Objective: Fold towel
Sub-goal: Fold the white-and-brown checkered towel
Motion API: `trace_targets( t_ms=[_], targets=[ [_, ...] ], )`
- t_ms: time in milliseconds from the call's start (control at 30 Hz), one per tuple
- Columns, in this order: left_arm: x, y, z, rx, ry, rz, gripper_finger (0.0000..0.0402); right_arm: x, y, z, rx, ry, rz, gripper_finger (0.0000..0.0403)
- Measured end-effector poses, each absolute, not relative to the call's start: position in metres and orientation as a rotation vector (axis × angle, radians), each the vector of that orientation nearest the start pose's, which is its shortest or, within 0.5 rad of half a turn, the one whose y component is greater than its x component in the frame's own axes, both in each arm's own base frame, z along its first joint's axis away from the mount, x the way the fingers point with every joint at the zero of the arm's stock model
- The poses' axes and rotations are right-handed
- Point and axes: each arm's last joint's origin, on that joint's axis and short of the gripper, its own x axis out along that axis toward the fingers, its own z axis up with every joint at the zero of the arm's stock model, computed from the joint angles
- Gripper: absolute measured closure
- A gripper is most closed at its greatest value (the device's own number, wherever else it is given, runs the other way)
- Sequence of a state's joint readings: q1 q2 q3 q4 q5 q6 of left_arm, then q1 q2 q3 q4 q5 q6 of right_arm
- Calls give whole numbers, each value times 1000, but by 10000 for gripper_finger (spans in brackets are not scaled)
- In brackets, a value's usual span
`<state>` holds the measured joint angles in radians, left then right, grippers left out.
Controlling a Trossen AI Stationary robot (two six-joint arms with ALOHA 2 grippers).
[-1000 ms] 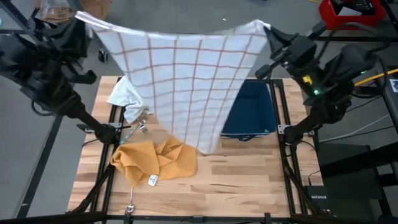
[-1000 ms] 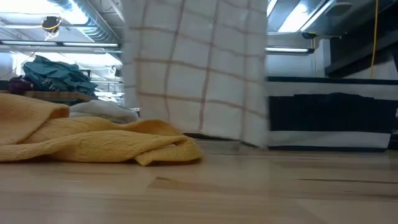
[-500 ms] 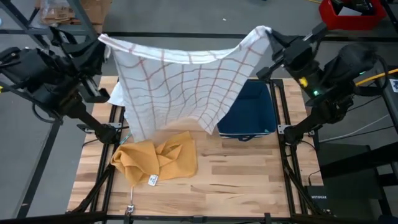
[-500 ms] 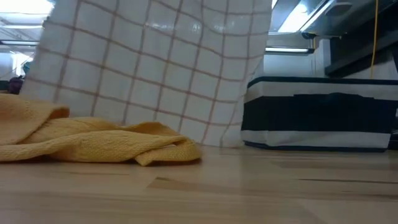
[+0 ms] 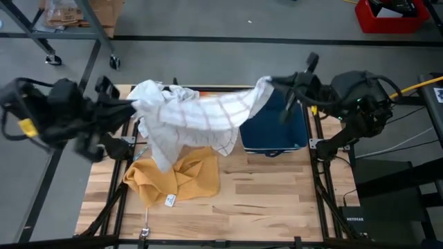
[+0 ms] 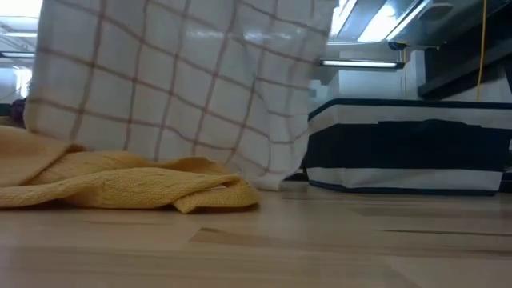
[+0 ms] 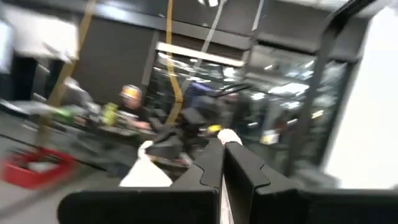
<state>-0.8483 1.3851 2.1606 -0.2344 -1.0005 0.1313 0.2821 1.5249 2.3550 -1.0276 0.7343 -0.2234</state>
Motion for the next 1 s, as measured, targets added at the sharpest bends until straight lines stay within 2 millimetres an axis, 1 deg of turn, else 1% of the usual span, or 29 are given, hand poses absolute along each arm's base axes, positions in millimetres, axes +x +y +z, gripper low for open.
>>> trace_targets(
  t_ms=[67, 133, 267, 467, 533, 600, 700, 800, 900, 1000],
  targets=[
    [129, -121, 621, -365, -323, 103, 402, 214, 44, 571, -296, 215, -340, 398],
    [124, -127, 622, -385, -323, 35, 401, 214, 46, 571, -272, 205, -256, 398],
    [112, -140, 620, -380, -296, -58, 402, 209, 48, 573, -155, 182, -118, 398],
    [102, -160, 616, -414, -251, -169, 401, 205, 55, 570, 1, 218, 149, 398],
    [99, -165, 616, -359, -255, -188, 401, 205, 57, 572, 11, 198, 179, 398],
    [97, -167, 616, -259, -268, -184, 401, 205, 57, 577, 9, 146, 179, 398],
    [96, -164, 620, -124, -309, -151, 401, 203, 55, 589, -27, 27, 158, 398],
    [94, -160, 627, -37, -366, -107, 401, 202, 54, 603, -33, -118, 148, 398],
    [92, -156, 634, 56, -443, -95, 401, 199, 55, 614, -33, -236, 186, 398],
    [88, -154, 640, 144, -568, -123, 402, 191, 54, 623, -37, -325, 236, 398]
  ],
)
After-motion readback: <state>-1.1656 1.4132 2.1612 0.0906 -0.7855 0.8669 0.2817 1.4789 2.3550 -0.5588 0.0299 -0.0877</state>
